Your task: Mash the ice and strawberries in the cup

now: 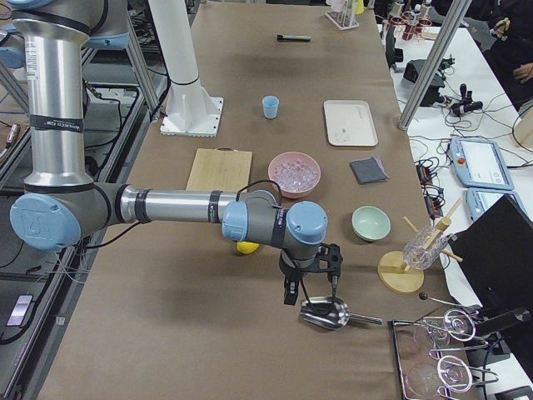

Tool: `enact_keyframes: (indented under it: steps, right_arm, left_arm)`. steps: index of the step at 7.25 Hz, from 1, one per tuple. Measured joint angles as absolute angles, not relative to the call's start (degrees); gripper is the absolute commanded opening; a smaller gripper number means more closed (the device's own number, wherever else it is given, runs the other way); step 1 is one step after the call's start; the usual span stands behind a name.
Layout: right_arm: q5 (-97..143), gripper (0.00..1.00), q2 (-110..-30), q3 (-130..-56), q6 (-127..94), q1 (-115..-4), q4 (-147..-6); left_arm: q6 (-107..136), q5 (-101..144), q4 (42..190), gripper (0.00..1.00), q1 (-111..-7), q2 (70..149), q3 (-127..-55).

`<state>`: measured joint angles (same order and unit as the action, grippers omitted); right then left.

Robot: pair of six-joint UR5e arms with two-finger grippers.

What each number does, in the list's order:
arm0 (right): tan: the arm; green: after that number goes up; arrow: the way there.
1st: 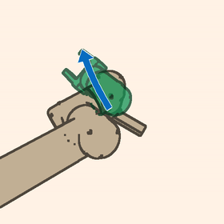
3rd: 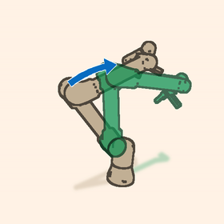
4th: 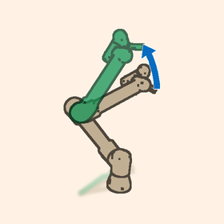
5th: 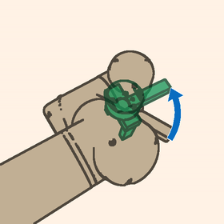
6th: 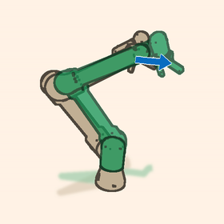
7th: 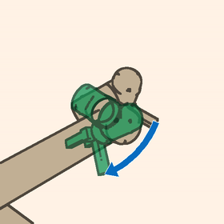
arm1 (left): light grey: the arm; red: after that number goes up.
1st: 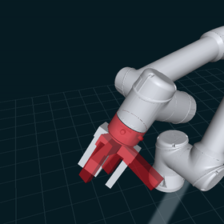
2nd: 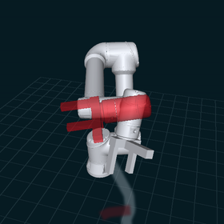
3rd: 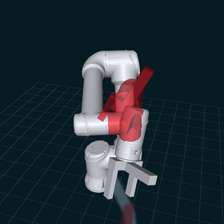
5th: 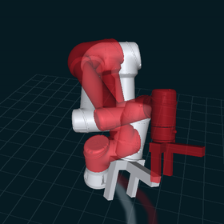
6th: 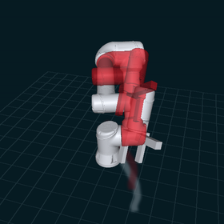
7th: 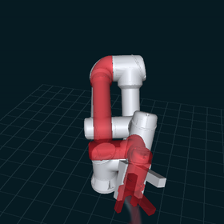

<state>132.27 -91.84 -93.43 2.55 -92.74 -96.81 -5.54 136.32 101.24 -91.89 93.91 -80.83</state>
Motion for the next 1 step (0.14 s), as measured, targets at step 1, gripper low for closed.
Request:
enact_keyframes:
  steps: [1]
  right_arm:
    - [132.2, 1.0, -91.6, -93.4, 2.5, -92.7, -96.8]
  left_arm:
    - [-5.5, 136.3, 100.7, 0.98, -91.9, 94.2, -81.0]
